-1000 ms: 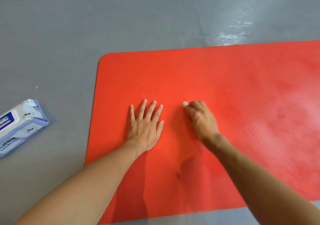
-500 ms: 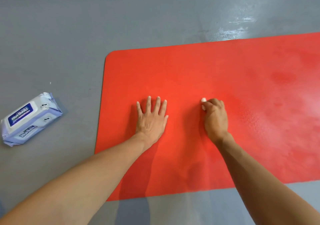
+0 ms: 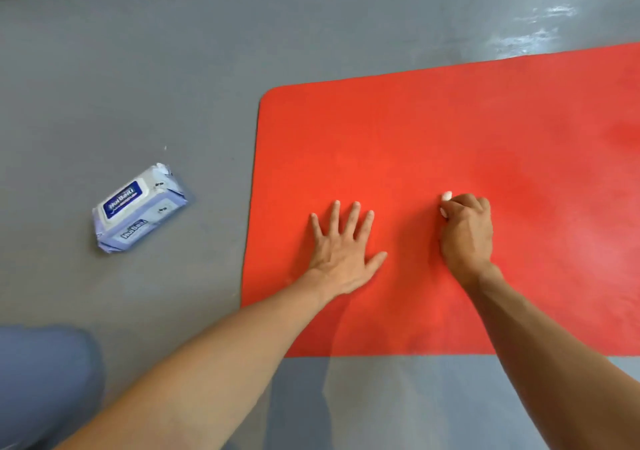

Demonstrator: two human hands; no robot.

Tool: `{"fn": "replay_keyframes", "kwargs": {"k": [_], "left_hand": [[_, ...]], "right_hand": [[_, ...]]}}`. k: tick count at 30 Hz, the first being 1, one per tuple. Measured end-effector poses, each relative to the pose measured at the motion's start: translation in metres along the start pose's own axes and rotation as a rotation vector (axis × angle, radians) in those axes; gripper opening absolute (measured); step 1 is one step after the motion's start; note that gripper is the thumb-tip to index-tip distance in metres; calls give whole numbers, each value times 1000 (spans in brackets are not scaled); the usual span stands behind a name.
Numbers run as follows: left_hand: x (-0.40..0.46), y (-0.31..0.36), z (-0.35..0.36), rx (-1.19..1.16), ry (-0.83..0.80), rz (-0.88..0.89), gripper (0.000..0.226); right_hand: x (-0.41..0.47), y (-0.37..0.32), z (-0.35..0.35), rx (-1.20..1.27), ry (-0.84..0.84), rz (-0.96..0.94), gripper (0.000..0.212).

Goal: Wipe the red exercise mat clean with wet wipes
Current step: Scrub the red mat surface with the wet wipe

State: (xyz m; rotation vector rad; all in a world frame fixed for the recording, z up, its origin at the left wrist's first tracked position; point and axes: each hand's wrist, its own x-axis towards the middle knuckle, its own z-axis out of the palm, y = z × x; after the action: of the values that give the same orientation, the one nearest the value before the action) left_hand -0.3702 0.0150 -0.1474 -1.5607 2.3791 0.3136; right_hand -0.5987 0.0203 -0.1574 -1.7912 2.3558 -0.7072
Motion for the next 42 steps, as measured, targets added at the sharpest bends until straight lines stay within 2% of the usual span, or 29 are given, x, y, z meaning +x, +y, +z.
{"fn": "replay_keyframes", "kwargs": {"k": [2,5,6,8,10,13,15,17,19,20,21,24,26,28,32,33,35,39,41,42], "left_hand": [[0,-4,1,-2,-31,13,93],[-3,-10,-3,-9,-61,59,103],[-3,-13,-4,-6,-77,80,106],[-3,-17,-6,13,-120,119,114],[-5,-20,-8,30,-147,139,120],[-7,-20,-12,29,-186,121,128],[-9,-15,-17,17,-215,103,134],[-10,-8,-23,-7,-253,82,140],[-12,-5,-25,-22,-278,81,143],[-13,-6,-25,-22,-277,87,142],[-14,-7,-24,-17,-272,94,140],[-18,-12,-17,-3,-235,120,129],[-22,-13,-10,9,-195,140,121],[-26,-17,-2,19,-149,151,114],[-41,-22,26,5,62,194,95],[-45,-21,35,-8,137,202,90],[-49,-15,47,-4,249,189,79],[-49,-2,43,-31,278,112,64],[-48,2,44,-76,297,85,58],[-47,2,46,-90,325,74,56]], "right_hand": [[-25,-42,6,26,-50,-82,21],[-49,-56,3,5,-170,-525,17],[-42,-46,0,-12,-192,-588,19],[-26,-19,-10,-23,-176,-451,16],[-14,6,-20,-25,-104,-193,20],[-28,-12,-20,3,-62,6,23],[-53,-38,-19,53,-82,-38,19],[-81,-54,-18,97,-180,-239,13],[-90,-49,-21,88,-274,-431,19],[-84,-40,-23,85,-288,-443,22],[-75,-31,-25,86,-267,-394,22],[-48,-4,-32,56,-84,-59,19],[-50,-7,-28,38,-9,61,17],[-67,-27,-18,43,-11,9,20],[-115,-55,-14,138,-233,-492,30],[-113,-48,-16,128,-262,-557,33],[-97,-27,-21,83,-229,-497,30],[-80,-3,-29,23,-59,-58,19],[-100,-27,-17,55,-40,-48,22],[-113,-44,-13,90,-82,-144,24]]}}
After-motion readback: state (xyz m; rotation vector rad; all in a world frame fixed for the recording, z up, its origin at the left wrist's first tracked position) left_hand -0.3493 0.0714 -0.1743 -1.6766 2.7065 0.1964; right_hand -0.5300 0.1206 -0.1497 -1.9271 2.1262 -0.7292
